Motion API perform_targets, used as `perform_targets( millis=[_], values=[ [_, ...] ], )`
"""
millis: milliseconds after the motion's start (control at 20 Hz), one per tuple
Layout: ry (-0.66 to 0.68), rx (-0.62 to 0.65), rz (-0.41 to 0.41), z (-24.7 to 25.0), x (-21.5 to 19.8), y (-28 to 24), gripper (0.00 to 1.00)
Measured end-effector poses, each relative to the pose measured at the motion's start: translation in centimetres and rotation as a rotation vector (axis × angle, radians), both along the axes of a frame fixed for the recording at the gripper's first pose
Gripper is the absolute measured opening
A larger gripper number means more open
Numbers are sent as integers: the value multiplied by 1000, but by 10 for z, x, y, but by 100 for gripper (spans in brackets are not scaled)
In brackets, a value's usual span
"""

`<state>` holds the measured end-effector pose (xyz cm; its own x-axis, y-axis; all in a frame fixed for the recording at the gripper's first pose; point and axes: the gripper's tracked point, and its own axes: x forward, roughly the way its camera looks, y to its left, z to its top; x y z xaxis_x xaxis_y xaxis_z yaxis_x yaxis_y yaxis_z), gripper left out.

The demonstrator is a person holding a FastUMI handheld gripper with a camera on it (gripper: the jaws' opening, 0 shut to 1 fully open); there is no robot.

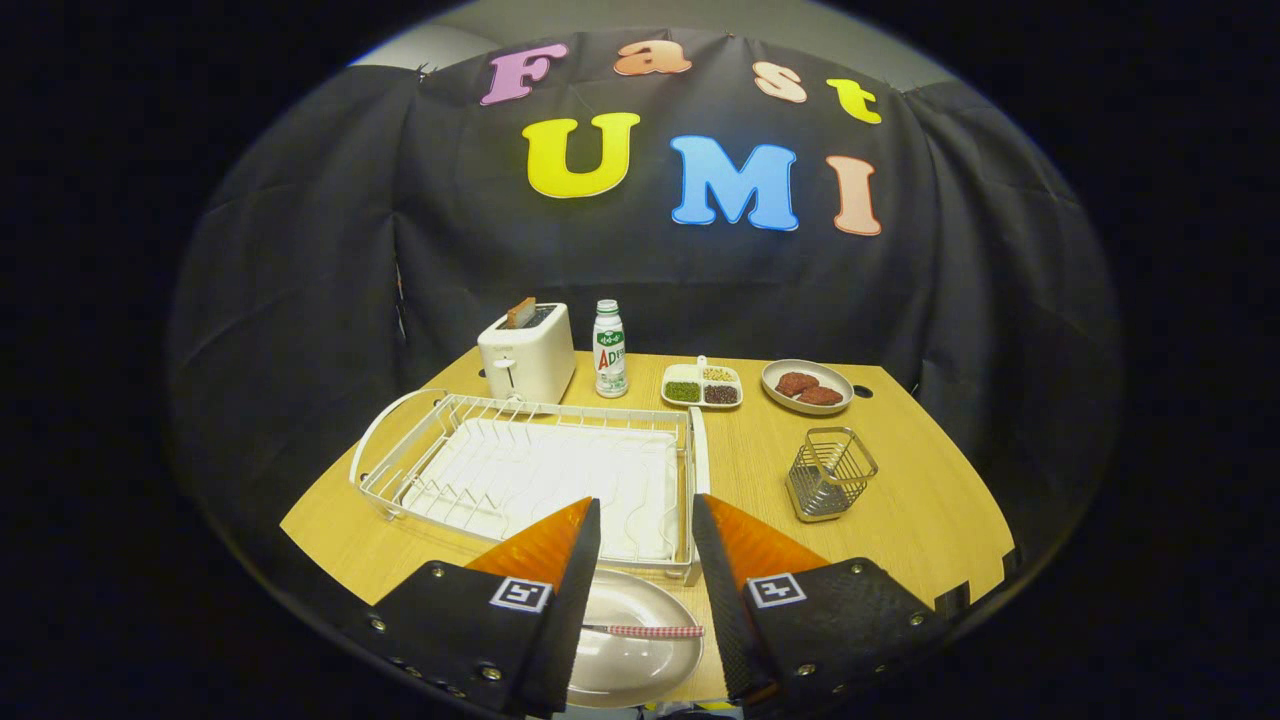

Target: Take the plate from the dish rack, then take the spoon from the basket and place it into the plate.

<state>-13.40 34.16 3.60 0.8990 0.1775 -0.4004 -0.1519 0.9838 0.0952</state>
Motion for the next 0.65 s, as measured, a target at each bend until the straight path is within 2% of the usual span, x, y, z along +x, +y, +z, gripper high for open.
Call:
perform_targets(
  millis=[200,650],
  values=[
    [-64,-18,-21,34,5,-6,57],
    [-360,-18,-124,178,17,-40,57]
  ],
)
